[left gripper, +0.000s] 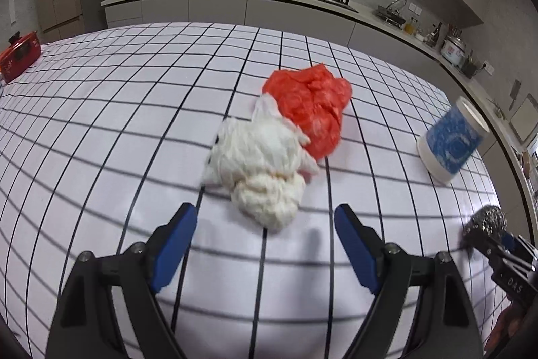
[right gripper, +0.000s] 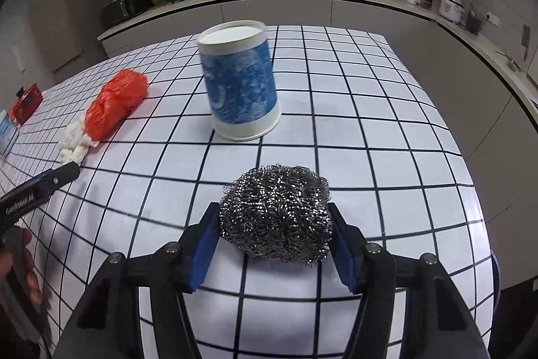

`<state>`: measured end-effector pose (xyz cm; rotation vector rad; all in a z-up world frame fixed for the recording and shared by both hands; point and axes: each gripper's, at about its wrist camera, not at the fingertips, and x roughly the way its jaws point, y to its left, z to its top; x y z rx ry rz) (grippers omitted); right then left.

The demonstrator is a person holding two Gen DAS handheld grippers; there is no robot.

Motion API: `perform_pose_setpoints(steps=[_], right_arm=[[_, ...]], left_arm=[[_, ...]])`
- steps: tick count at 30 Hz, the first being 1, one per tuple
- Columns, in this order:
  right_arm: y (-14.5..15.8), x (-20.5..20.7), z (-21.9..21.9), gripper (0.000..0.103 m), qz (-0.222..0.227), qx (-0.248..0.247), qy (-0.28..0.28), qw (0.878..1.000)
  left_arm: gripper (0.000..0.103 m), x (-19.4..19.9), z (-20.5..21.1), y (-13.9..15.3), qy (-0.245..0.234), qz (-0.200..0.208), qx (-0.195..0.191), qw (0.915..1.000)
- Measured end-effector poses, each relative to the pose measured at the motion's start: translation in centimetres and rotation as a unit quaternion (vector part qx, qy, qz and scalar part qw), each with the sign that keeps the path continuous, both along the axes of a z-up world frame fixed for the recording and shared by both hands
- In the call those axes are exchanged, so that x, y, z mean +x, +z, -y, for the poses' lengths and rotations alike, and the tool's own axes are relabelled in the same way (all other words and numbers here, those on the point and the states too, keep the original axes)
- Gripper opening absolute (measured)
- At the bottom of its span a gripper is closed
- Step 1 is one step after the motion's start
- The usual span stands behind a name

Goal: Collect trash
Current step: 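Grasp the white tissue with the left tool while the right tool grasps the steel wool scrubber, then lift the tissue and scrubber and carry both over the black bin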

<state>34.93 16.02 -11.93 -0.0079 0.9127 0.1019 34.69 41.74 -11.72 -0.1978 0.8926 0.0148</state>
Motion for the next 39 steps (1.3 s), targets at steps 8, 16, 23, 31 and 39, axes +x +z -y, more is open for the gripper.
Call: perform_pose_setpoints(steps=[8,16,23,31,39], right_arm=[[0.2,0.7,0.3,0.057,0.003,0.003,0.008,1.000],[0.8,-0.2,0.8,0.055,0.016,0.009,0.018,1.000],[1.8,-1.7,2.3,0.055,0.027,0.002,0.022,0.999],[2.8,-3.4,4.7,0.055,0.041,-0.011,0.023,0.999],[2.3,-3.8,6.1,0.055,0.037,-0.008,0.027,0.999]], left_arm=[[0.048,1.4,0.1,-0.1,-0.026,-0.005,-0.016,0.9995],[0.046,-2.2,0.9,0.8,-0.027,0.011,-0.035,0.9990],[0.045,-4.3,3.3,1.7,-0.026,0.023,-0.024,0.9991],[0.046,-7.0,6.7,1.9,-0.028,0.028,-0.006,0.9992],[0.046,-8.8,9.2,1.1,-0.027,0.023,0.006,0.9994]])
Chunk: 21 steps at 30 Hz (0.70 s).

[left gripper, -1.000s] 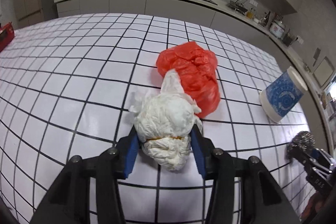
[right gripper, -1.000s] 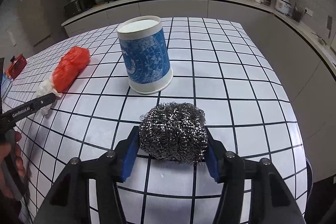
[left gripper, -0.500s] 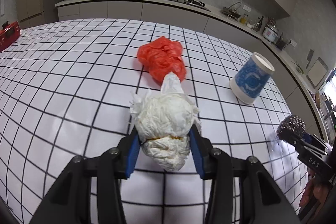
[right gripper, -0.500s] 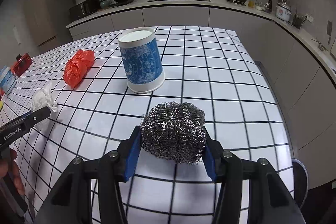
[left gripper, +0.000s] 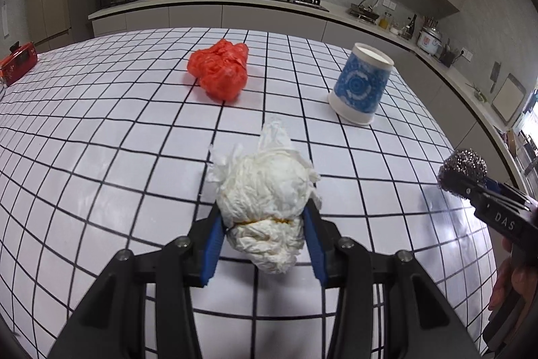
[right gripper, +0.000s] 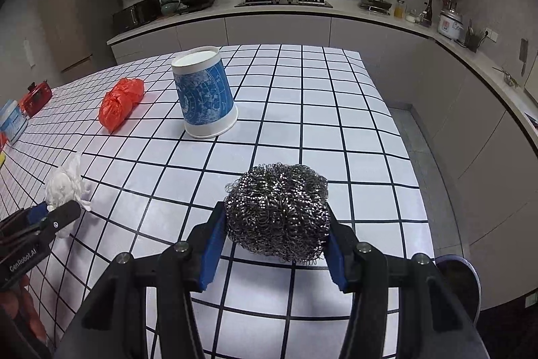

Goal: Collect trash
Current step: 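Lift the tissue and scrubber and carry both over the black bin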

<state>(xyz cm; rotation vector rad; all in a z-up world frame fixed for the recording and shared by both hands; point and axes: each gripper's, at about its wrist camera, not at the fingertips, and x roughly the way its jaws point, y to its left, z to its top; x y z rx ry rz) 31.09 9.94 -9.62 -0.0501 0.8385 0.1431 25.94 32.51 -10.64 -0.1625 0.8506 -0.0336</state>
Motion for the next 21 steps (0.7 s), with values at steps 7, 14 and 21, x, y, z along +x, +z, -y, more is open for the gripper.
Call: perform_pose_setpoints(steps=[7,14,21], right_arm=[[0.1,-0.1,1.1,0.055,0.004,-0.005,-0.018,1.000],[0.7,-1.1,2.2,0.055,0.014,-0.004,-0.023,1.000],[1.1,-2.4,4.8,0.055,0.021,0.001,-0.029,0.999]], left_arm=[[0.046,-0.6,1.7,-0.1,-0.004,0.004,0.008,0.9999],[0.046,-1.1,4.0,0.0,-0.016,0.009,0.017,0.9997],[0.046,-1.8,7.0,0.4,-0.027,0.012,0.022,0.9993]])
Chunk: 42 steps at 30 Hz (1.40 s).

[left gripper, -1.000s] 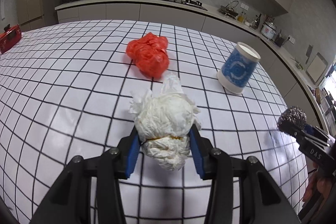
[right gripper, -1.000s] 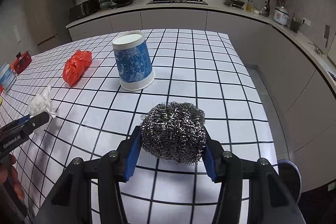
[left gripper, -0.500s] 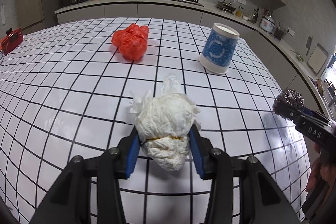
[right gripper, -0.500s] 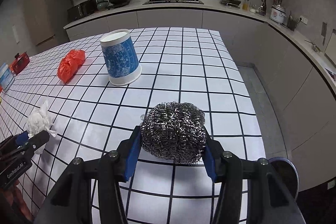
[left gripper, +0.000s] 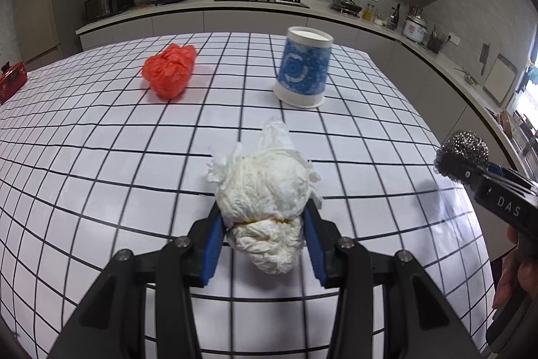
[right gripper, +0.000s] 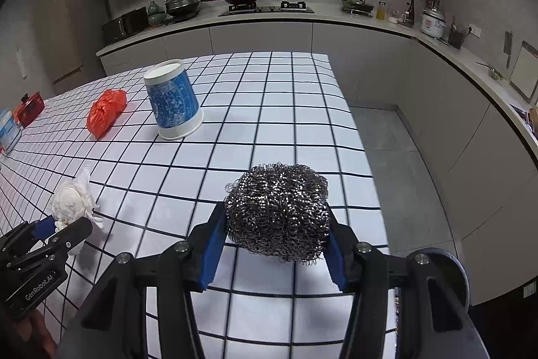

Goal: Collect trash
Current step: 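Lift the tissue and scrubber and carry both over the black bin, then open the left tool over the bin while the right tool releases the scrubber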

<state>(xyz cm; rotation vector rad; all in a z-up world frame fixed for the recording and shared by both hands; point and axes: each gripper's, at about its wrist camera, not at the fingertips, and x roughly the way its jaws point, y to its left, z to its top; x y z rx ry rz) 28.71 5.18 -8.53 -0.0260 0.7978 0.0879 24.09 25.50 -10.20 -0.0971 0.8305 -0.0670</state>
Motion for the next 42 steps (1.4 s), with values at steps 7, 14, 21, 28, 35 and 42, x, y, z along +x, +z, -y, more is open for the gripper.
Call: perform_pose_setpoints(steps=[7,14,21,28,35,42], right_arm=[[0.5,-1.9,5.4,0.055,0.007,0.004,-0.020,1.000],[1.0,-4.6,11.8,0.055,0.014,0.003,-0.038,0.999],[1.5,-8.3,19.5,0.055,0.019,-0.001,-0.070,0.997],[1.5,-11.7,25.7,0.055,0.020,-0.007,-0.098,0.995],[1.3,-15.0,31.5,0.055,0.020,-0.015,-0.120,0.992],[-0.9,-16.9,36.0,0.055,0.004,-0.011,-0.124,0.992]], left_arm=[[0.046,-1.4,5.2,1.1,-0.022,0.012,0.005,0.9997],[0.046,-3.0,11.8,1.8,-0.043,0.019,0.007,0.9989],[0.045,-5.1,18.8,2.5,-0.079,0.028,0.001,0.9965],[0.046,-6.9,24.2,2.5,-0.109,0.032,-0.004,0.9935],[0.046,-8.3,29.4,1.8,-0.141,0.027,-0.014,0.9896],[0.046,-9.0,33.8,-0.5,-0.166,0.004,-0.017,0.9859]])
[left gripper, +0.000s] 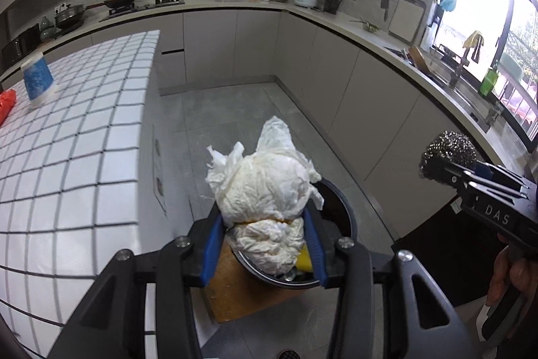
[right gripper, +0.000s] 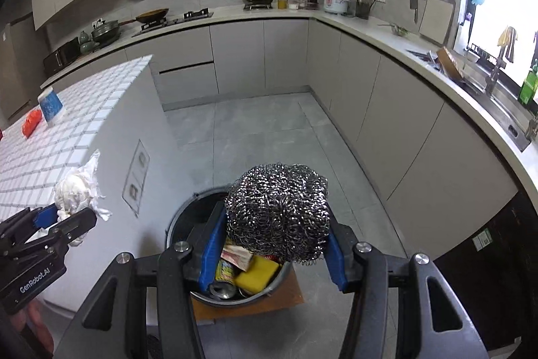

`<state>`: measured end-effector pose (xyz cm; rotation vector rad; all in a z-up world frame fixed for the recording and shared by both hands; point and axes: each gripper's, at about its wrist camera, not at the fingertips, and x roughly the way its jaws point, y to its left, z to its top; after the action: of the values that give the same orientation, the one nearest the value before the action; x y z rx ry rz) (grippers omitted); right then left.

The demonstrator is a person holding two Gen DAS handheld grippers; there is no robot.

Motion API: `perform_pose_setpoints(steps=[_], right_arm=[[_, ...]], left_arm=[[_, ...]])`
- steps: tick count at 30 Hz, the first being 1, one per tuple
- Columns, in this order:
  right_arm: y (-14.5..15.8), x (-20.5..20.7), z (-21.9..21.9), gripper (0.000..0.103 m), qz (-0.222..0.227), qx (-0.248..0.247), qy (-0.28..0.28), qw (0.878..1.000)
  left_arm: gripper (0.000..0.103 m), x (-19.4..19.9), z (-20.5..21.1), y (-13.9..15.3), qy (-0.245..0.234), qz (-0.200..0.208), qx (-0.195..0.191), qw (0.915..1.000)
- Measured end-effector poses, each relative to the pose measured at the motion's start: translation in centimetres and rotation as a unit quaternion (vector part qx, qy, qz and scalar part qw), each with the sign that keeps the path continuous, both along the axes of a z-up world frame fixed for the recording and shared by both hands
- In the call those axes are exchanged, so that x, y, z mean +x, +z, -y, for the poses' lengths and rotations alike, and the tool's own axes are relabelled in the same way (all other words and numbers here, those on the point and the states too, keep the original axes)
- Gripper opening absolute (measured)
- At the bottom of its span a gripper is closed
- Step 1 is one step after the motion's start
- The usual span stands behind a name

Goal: Collect trash
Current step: 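Open the left tool over the bin while the right tool releases the scrubber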

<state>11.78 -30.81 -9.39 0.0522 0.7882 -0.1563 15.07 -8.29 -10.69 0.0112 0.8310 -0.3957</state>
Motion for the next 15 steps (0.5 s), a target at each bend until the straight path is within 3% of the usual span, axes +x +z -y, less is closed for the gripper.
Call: perform_pose_setpoints(steps=[9,15], right_arm=[[-5.9,0.5,2.4,0.055,-0.037,0.002,0.043,0.998],[-9.7,2.8,2.1,0.055,-0.057,0.000,0.090,0.994]], left_arm=[[0.045,0.4,2.3,-4.7,0.024,-0.052,-0.006,0.9984],[0.046,1.5,3.2,-6.1,0.049,-0.060,-0.007,0.9970]])
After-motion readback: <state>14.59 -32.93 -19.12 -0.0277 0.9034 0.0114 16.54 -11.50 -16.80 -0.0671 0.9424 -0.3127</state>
